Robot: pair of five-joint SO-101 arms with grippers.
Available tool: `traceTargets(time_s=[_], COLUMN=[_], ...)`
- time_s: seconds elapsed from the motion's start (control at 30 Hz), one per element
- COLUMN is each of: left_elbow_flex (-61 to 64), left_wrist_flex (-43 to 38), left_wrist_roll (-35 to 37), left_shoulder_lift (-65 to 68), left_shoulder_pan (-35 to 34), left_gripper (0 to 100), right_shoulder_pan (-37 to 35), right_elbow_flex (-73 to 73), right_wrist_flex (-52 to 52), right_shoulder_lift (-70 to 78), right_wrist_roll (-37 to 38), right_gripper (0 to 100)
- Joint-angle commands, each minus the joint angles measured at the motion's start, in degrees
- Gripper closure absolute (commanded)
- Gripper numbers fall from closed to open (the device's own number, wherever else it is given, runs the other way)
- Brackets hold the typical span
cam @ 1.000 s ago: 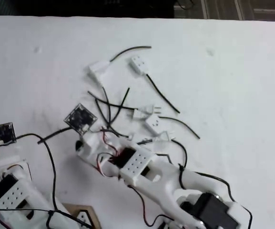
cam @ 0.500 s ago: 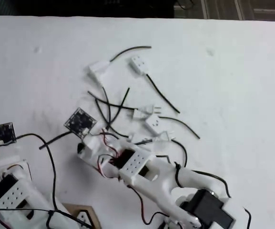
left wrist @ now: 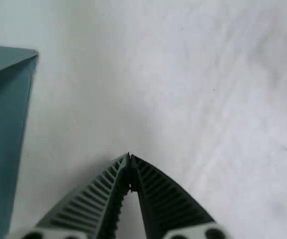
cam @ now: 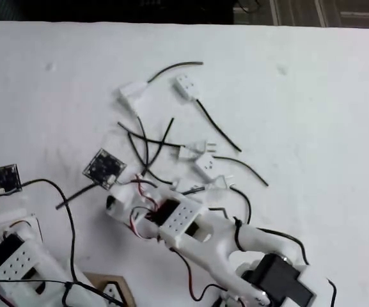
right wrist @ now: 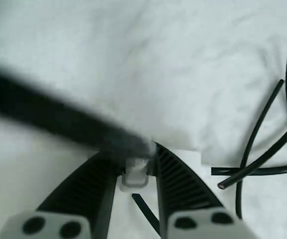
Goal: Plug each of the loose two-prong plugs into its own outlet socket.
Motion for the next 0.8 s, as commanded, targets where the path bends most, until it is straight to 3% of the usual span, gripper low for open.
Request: traceTargets(time_s=[0.0,0.17,0.77], left_elbow_flex=[-0.2,-0.2,-0.2], left_wrist_flex=[-0.9,-0.9,-0.9], left_wrist_roll=[-0.3,-0.4,-0.4], left_shoulder_lift=[-1.0,-1.0,-1.0], left_shoulder_pan=[-0.2,-0.2,-0.2], left_gripper=[98,98,98], right_shoulder_pan=[0.4,0.4,1.6], right_elbow_flex=[0.6,0.3,-2.7], right_wrist_flex=[2.6,2.6,8.0], right_shoulder_lift=[0.0,4.3,5.7], right_wrist_roll=[1.4,5.1,5.5], right_gripper=[98.1,98.1,98.1])
